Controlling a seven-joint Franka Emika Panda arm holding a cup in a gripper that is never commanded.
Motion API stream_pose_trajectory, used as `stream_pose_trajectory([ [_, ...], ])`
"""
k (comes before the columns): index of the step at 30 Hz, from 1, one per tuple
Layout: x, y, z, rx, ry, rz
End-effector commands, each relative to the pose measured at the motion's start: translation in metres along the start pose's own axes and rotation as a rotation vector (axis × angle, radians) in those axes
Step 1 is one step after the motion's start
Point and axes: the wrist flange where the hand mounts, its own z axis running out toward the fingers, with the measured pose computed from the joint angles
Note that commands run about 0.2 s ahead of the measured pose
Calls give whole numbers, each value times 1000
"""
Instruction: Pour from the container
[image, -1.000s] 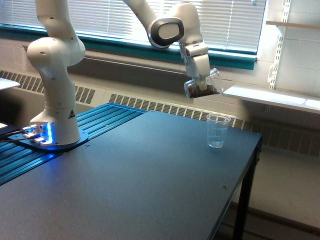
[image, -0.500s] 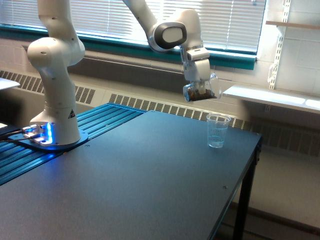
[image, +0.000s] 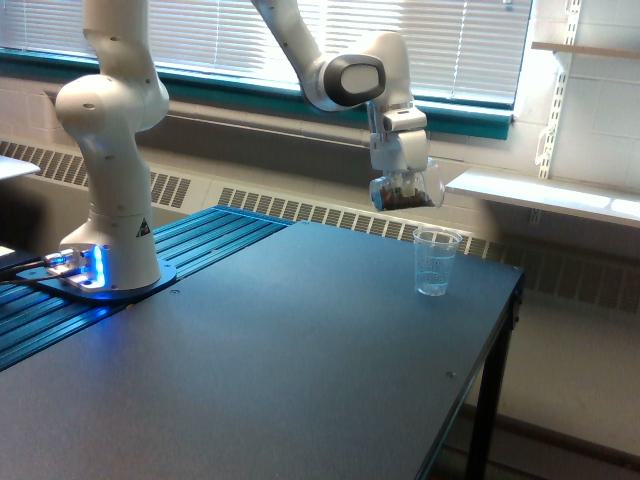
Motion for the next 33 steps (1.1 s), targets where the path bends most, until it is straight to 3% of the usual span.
stream_pose_trajectory([
  [1, 5, -5, -1, -18, 4, 31],
  [33, 10, -9, 5, -132, -29, 10],
])
